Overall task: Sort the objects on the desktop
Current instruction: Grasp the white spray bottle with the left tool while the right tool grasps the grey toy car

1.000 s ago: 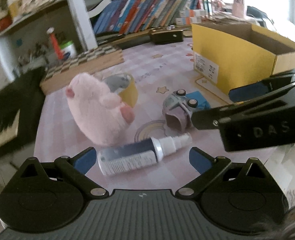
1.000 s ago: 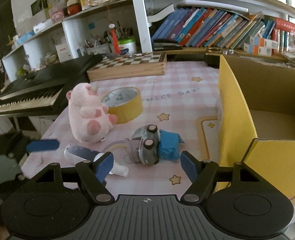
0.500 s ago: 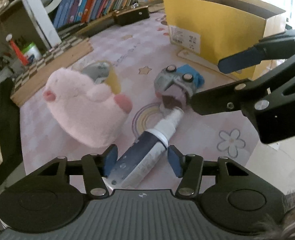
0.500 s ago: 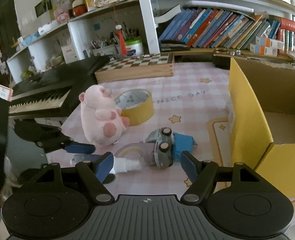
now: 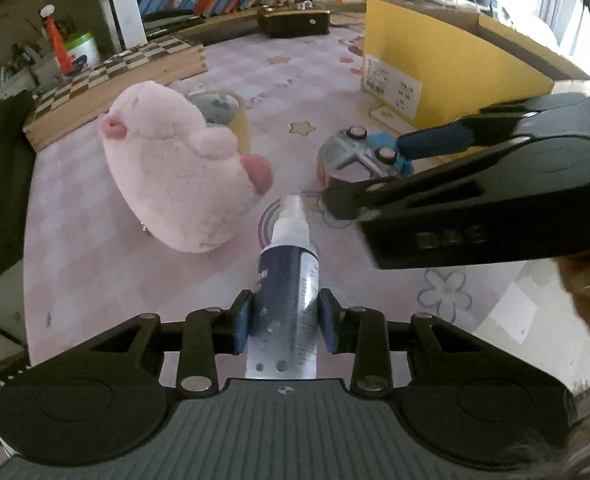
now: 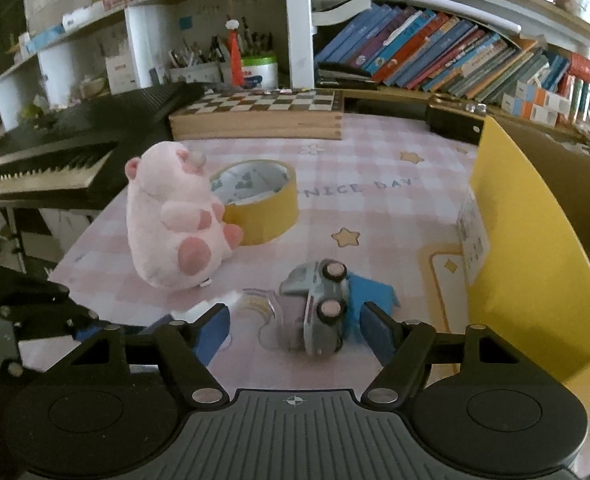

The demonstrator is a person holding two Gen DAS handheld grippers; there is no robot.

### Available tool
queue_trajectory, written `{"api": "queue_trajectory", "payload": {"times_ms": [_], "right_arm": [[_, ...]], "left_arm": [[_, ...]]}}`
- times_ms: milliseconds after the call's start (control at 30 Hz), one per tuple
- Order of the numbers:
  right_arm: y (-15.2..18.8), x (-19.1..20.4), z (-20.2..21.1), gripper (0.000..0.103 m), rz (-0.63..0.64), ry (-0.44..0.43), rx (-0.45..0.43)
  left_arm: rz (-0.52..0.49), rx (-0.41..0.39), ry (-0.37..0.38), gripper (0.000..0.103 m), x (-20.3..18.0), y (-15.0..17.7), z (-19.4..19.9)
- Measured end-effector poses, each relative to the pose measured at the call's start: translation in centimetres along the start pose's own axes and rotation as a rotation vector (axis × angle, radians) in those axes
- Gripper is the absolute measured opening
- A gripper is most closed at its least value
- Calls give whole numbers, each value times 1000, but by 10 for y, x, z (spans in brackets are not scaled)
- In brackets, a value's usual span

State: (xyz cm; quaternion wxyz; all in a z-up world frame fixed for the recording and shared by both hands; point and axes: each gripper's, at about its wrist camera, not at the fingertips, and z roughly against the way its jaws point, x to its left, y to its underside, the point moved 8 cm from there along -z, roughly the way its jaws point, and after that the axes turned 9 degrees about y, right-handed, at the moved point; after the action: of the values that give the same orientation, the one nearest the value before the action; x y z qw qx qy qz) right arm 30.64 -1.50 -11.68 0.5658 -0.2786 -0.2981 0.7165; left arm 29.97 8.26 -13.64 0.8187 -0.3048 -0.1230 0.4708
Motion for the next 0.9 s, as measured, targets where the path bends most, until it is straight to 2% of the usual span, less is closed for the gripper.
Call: {"api": "queue_trajectory", "payload": {"times_ms": [100, 167, 333, 433, 500, 567, 733, 900], "right_arm": [[-1, 5, -10, 60, 35, 3, 12], [0, 8, -15, 59, 64, 14, 22], [9, 8, -31, 59, 114, 27, 62], [8, 6, -35, 58, 105, 19, 50], [6, 6, -37, 55, 104, 9, 48], [6, 7, -37, 44, 104, -5, 48], [2, 4, -31, 44, 79, -43, 65], [-10, -1, -1, 44, 47, -85, 9]], "left_arm": [[36, -6, 4, 31, 2, 2, 1], [61, -2, -6, 30, 5, 4, 4], [209, -34, 7, 30, 14, 10, 12], [221, -42, 0, 30, 14, 10, 12], [232, -46, 2, 30, 15, 10, 12], [261, -52, 5, 30, 16, 10, 12], [356, -74, 17, 30, 19, 10, 15], [458, -115, 79, 30, 17, 9, 27]]}}
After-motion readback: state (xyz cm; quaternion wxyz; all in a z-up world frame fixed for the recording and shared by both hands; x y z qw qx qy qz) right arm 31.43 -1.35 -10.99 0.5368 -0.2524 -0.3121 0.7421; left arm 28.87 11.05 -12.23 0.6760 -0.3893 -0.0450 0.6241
